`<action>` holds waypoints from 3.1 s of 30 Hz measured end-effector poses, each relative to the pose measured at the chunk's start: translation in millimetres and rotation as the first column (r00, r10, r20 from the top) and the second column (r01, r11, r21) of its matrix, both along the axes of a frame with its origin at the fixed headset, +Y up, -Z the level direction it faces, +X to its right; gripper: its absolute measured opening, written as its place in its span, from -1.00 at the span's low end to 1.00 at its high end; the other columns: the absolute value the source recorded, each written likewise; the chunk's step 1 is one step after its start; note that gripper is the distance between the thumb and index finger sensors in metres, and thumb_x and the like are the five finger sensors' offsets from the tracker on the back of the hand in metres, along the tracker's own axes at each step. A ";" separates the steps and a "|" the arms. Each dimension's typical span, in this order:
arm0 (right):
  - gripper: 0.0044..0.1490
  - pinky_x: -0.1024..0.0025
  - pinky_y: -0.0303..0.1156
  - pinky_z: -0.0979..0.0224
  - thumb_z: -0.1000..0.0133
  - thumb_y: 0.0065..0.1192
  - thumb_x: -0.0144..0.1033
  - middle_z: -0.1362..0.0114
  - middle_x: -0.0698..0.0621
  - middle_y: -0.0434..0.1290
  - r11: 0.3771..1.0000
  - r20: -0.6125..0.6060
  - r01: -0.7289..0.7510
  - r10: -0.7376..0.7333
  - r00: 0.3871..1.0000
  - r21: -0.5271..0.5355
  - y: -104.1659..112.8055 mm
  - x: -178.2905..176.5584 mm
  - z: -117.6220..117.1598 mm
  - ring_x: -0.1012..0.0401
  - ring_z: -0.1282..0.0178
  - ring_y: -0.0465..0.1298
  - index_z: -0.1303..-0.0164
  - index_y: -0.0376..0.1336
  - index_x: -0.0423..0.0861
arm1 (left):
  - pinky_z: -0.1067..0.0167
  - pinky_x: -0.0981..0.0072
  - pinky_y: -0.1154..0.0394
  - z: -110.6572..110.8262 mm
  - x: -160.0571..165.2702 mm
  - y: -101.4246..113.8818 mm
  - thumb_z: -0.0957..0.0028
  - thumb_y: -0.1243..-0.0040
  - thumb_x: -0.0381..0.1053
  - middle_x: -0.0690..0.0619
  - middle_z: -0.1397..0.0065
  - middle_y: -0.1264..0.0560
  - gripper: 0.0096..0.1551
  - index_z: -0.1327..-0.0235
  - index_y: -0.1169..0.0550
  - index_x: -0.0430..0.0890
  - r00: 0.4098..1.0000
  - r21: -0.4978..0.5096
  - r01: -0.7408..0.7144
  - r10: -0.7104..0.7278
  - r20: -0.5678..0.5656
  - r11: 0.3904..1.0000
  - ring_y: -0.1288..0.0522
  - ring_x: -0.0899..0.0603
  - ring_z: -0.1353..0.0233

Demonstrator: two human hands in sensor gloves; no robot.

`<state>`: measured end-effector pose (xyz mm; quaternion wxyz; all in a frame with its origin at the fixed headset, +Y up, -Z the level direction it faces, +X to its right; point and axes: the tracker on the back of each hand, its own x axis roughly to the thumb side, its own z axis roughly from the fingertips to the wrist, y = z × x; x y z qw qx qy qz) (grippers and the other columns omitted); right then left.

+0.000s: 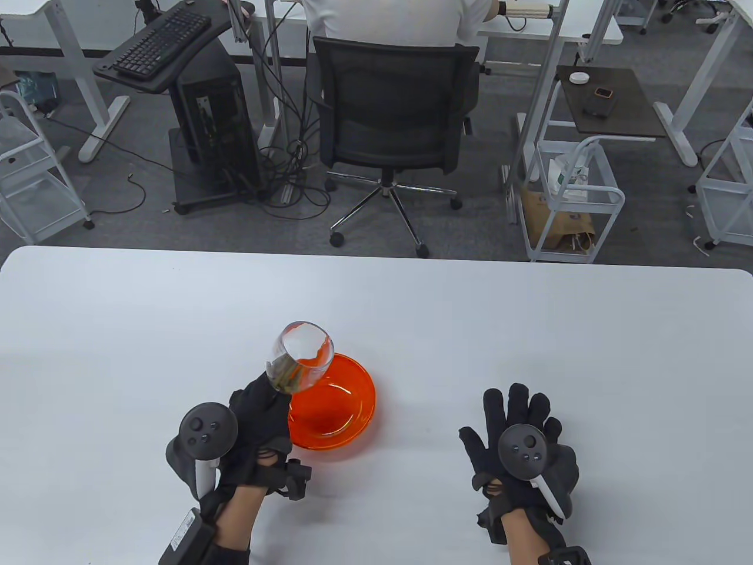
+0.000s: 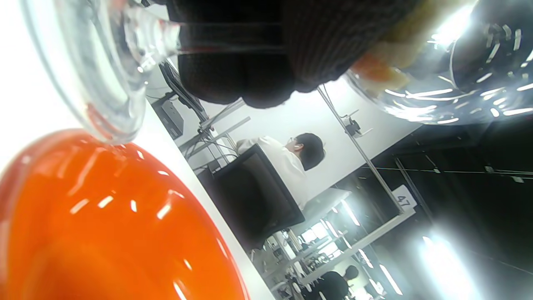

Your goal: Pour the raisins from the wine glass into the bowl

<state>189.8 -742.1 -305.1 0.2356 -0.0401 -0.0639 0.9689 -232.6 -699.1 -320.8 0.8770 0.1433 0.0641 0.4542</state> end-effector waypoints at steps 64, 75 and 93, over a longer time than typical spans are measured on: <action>-0.03 -0.40 -0.47 -0.51 -0.15 0.23 0.13 -0.76 -0.29 -0.27 0.998 -0.033 -0.017 0.015 0.999 -0.064 -3.3 -7.4 1.5 -0.38 -0.62 -0.39 -0.65 -0.03 -0.06 | -0.41 -0.33 0.29 -9.1 -11.6 -12.6 0.07 -0.42 -0.12 0.02 -0.35 -0.67 -0.47 -0.24 -0.67 0.13 0.772 -0.090 0.601 -0.606 -0.190 0.794 -0.35 -0.24 -0.52; -0.03 -0.40 -0.48 -0.51 -0.15 0.23 0.14 -0.76 -0.29 -0.28 0.998 -0.036 -0.025 0.022 0.999 -0.064 -3.2 -9.3 1.2 -0.40 -0.61 -0.39 -0.65 -0.04 -0.06 | -0.41 -0.33 0.29 -7.9 -7.8 -9.4 0.07 -0.43 -0.14 0.00 -0.35 -0.66 -0.47 -0.22 -0.67 0.12 0.733 -0.079 0.649 -0.650 -0.198 0.756 -0.34 -0.23 -0.52; -0.03 -0.40 -0.48 -0.51 -0.15 0.23 0.14 -0.76 -0.30 -0.28 0.996 -0.039 -0.023 0.020 0.999 -0.088 -4.8 -10.8 1.1 -0.39 -0.62 -0.40 -0.65 -0.03 -0.07 | -0.41 -0.33 0.31 -7.9 -5.4 -7.2 0.07 -0.43 -0.17 -0.03 -0.35 -0.65 -0.48 -0.21 -0.68 0.10 0.697 -0.079 0.687 -0.686 -0.207 0.722 -0.32 -0.23 -0.52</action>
